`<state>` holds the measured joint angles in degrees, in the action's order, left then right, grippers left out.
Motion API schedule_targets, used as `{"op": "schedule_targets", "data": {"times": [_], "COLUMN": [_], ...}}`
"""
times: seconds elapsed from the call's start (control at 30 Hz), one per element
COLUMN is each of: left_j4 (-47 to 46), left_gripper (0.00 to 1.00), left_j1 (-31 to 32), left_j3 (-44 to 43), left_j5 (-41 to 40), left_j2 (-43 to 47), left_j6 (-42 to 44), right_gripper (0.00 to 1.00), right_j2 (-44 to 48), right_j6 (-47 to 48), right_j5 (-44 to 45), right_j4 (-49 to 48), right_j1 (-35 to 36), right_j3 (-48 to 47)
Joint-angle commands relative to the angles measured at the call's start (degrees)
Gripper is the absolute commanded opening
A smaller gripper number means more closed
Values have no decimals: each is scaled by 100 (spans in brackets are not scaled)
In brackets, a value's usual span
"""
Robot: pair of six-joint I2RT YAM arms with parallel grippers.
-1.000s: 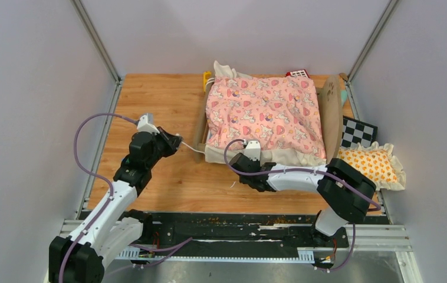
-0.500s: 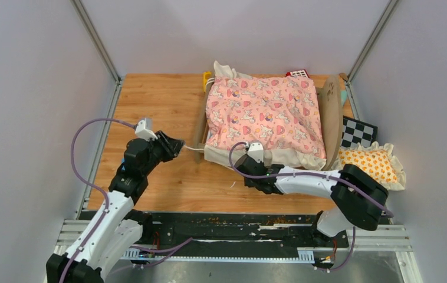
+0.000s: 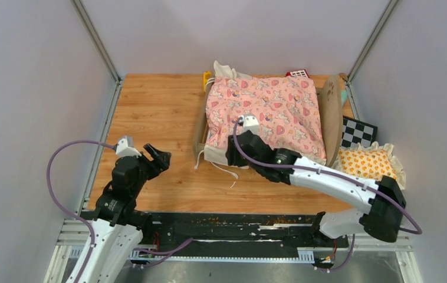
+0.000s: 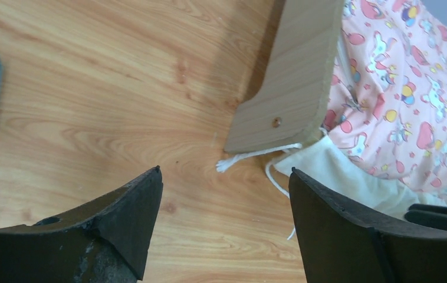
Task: Set up the pet bed
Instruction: Tie the ropes to the bed frame, then adjust the bed frame at the center of the board.
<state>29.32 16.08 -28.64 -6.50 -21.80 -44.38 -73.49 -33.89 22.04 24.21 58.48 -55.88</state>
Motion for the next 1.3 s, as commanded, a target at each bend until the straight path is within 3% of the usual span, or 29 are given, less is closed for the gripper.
{"op": "schedule_targets", "data": {"times": [0.0, 0.17, 0.3, 0.47, 0.97, 1.07, 1.13, 1.27], "left_j4": [871, 1527, 1642, 1668, 1758, 1721, 1738, 1827], "left_gripper": [87, 90, 90, 90, 90, 90, 90, 90], "left_j1": [-34, -34, -34, -34, -35, -34, -34, -34], "left_j3": [-473, -728, -821, -985, -1036, -1002, -994, -1013], "left_j5": [-686, -958, -920, -896, -819, -809, -812, -893], "left_j2": [-167, -139, 272, 558, 550, 554, 562, 633], "left_j6": [57, -10, -45, -20, 133, 146, 181, 217], "right_gripper": [47, 57, 61, 62, 61, 55, 46, 11], "right_j2": [-987, -2664, -4035, -4900, -4866, -5145, -5383, -5415], "right_j6": [216, 187, 118, -50, -90, 156, 369, 866], "right_j5": [-18, 343, 806, 1072, 1397, 1164, 1080, 836], "right_j4": [48, 77, 773, 1291, 1268, 1266, 1380, 1371], "right_j1": [58, 58, 22, -45, -148, -196, -226, -228], "right_j3": [-1620, -3435, -4928, -5969, -5386, -5711, -6080, -6209]}}
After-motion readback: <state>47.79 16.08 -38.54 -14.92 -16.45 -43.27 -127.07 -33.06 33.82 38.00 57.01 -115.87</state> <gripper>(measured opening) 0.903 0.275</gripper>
